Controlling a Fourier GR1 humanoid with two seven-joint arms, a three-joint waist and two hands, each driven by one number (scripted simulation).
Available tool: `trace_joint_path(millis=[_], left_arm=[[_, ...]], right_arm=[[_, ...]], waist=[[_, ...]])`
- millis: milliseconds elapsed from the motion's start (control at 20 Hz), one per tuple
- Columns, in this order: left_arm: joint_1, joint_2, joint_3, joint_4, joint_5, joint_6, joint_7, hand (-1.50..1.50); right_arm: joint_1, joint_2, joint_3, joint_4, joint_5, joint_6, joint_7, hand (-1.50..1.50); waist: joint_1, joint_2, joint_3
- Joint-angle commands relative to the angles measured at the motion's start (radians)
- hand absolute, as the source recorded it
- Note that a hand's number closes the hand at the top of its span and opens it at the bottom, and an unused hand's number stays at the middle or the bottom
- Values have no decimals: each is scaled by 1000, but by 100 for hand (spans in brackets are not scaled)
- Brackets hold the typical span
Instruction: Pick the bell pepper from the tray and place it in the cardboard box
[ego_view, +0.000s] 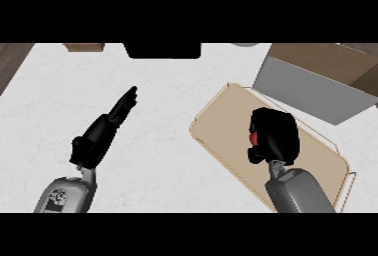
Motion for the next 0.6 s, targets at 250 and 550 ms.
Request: trace_joint_path(millis=[250,550], left_arm=[[32,4,11,-30,-12,1,25,0],[19,4,23,33,-7,-25,-45,0]], right_arm=[[7,23,66,-459,-1,246,86,150],[-70,89,83,-592,65,262,187,150]], waist=[[-5,-3,0],[-4,0,0]])
